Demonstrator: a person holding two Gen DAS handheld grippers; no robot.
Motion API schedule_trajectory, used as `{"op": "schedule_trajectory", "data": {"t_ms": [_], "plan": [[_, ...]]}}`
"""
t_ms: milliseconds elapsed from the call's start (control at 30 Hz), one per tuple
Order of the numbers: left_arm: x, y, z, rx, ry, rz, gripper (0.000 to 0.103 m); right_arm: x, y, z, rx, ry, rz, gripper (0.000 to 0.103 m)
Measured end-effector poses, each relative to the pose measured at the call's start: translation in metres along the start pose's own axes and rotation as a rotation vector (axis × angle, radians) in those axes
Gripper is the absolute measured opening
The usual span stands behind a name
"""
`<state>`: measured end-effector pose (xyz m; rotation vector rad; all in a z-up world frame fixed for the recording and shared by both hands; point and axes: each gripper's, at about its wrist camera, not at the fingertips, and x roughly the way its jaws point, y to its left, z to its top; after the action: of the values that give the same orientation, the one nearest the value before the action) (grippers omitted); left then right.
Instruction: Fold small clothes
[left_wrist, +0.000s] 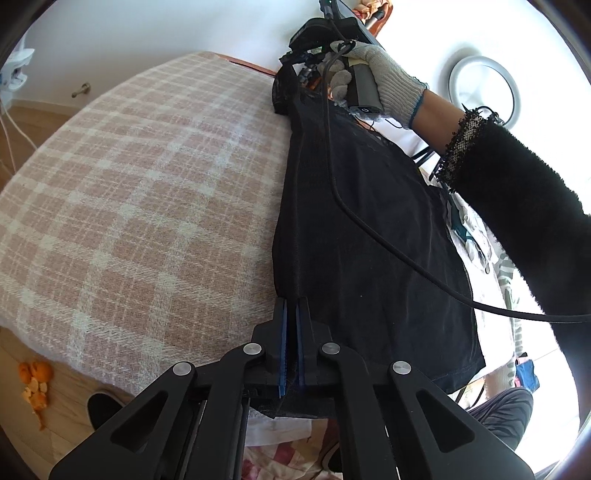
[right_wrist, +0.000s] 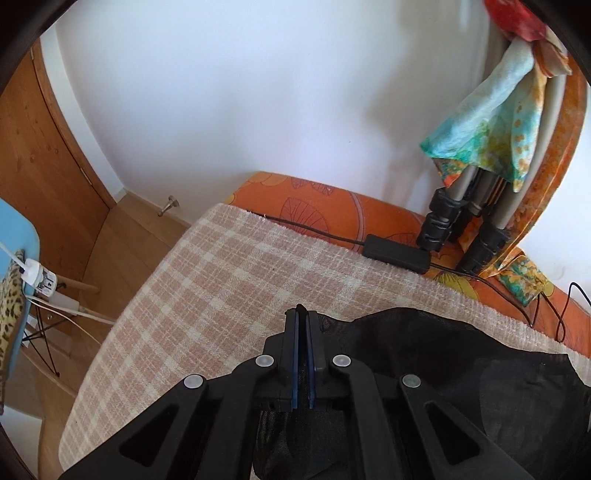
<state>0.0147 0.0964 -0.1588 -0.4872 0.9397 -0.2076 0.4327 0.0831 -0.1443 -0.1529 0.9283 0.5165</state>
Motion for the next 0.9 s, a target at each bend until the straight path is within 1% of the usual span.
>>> {"op": "schedule_trajectory", "data": {"t_ms": [33, 133, 333, 467, 567, 667, 767, 833, 900], "plan": [[-0.002, -0.003, 0.001, 0.010, -0.005, -0.004, 0.002, 0.000, -0.001, 0.002, 0.014, -0.008, 0.005, 0.000], [-0.004, -0.012, 0.002, 0.030, -0.011, -0.016, 0.002, -0.016, -0.018, -0.001, 0.042, -0.034, 0.020, 0.000], [-0.001, -0.034, 0.002, 0.080, -0.010, -0.049, 0.002, -0.043, -0.044, -0.008, 0.065, -0.076, 0.002, 0.000], [0.005, -0.050, -0.001, 0.121, 0.013, -0.077, 0.002, -0.066, -0.071, -0.019, 0.090, -0.118, -0.020, 0.000], [0.015, -0.067, -0.006, 0.160, 0.042, -0.093, 0.002, -0.082, -0.097, -0.033, 0.118, -0.131, -0.051, 0.000], [0.027, -0.083, -0.012, 0.196, 0.081, -0.112, 0.002, -0.085, -0.124, -0.050, 0.146, -0.113, -0.088, 0.000], [0.039, -0.095, -0.019, 0.228, 0.121, -0.119, 0.002, -0.075, -0.145, -0.065, 0.163, -0.075, -0.139, 0.000], [0.045, -0.101, -0.023, 0.247, 0.139, -0.114, 0.002, -0.071, -0.155, -0.069, 0.174, -0.065, -0.150, 0.000], [0.050, -0.104, -0.026, 0.255, 0.158, -0.113, 0.002, -0.066, -0.162, -0.072, 0.181, -0.053, -0.137, 0.001]]}}
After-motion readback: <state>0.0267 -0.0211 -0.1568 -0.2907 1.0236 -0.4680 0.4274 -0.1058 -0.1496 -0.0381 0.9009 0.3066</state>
